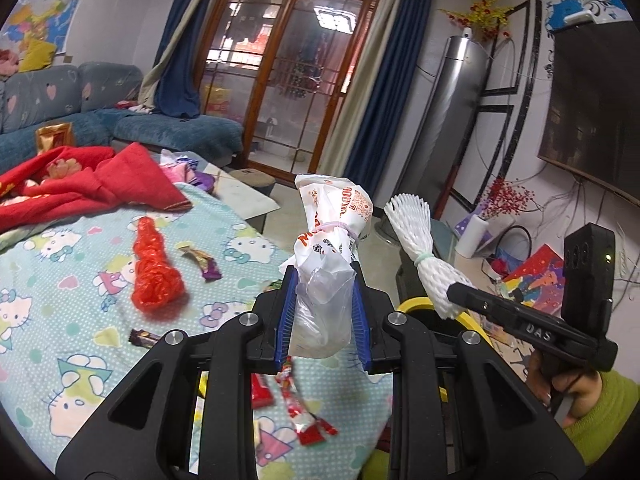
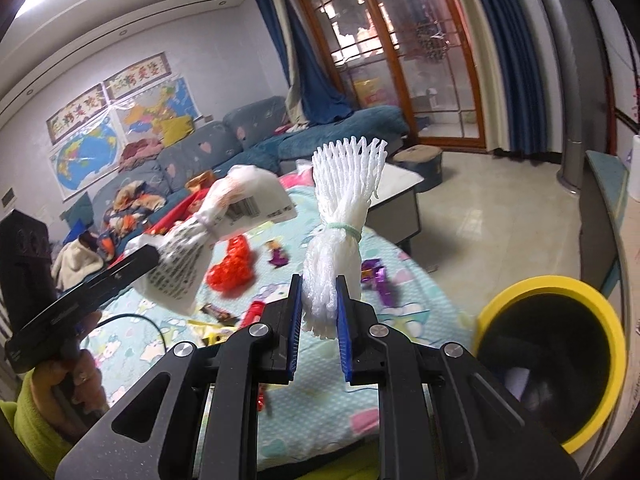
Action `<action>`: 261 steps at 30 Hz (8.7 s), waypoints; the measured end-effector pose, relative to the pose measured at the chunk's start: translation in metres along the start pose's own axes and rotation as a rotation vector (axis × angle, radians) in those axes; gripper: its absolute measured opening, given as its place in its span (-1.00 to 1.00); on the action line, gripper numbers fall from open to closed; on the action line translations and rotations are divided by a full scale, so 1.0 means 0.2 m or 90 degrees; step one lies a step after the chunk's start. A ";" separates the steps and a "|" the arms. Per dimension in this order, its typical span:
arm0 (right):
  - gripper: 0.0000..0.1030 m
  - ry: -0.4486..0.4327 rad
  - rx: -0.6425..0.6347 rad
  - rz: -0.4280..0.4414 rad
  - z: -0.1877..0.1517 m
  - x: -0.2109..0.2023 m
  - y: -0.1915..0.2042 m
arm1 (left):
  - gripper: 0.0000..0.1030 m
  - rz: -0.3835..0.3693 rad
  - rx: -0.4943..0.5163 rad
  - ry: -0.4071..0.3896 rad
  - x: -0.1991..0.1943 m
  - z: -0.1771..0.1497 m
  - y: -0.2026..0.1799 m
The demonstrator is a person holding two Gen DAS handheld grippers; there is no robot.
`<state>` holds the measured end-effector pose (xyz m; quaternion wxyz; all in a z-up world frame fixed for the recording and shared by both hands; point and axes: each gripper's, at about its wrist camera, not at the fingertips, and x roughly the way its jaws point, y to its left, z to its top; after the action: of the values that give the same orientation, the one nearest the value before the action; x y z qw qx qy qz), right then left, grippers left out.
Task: Collect trash
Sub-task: 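Carry the bag in the left tool while the right tool carries the foam net over the yellow bin, then open the left tool dropping the bag while the right tool drops the foam net into the bin, then move both open tools back toward the remaining wrappers on the bed, then grasp the yellow-white snack bag with the left tool while the right tool grasps the red snack packet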
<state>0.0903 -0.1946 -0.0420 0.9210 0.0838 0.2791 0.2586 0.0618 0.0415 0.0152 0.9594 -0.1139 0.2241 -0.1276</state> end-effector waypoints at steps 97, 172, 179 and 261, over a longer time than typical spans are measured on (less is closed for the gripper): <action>-0.65 0.107 0.219 -0.207 -0.51 -0.14 -1.10 | -0.60 -0.118 0.207 0.278 0.92 -0.61 -0.89; 0.27 0.015 -0.061 -0.030 -0.22 -0.07 0.18 | 0.78 0.184 0.058 -0.018 0.14 -0.13 -0.10; 0.27 0.034 -0.091 -0.012 -0.23 0.00 0.29 | 0.78 0.228 0.026 -0.001 0.12 -0.13 0.05; -0.91 0.181 -0.072 0.043 -0.32 0.44 0.24 | -0.70 0.156 -0.067 0.138 0.16 -0.18 0.31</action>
<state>0.0967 -0.1072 -0.1223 0.8660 0.0034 0.3889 0.3142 0.0856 0.0850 -0.0464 0.9308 -0.1213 0.3446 -0.0093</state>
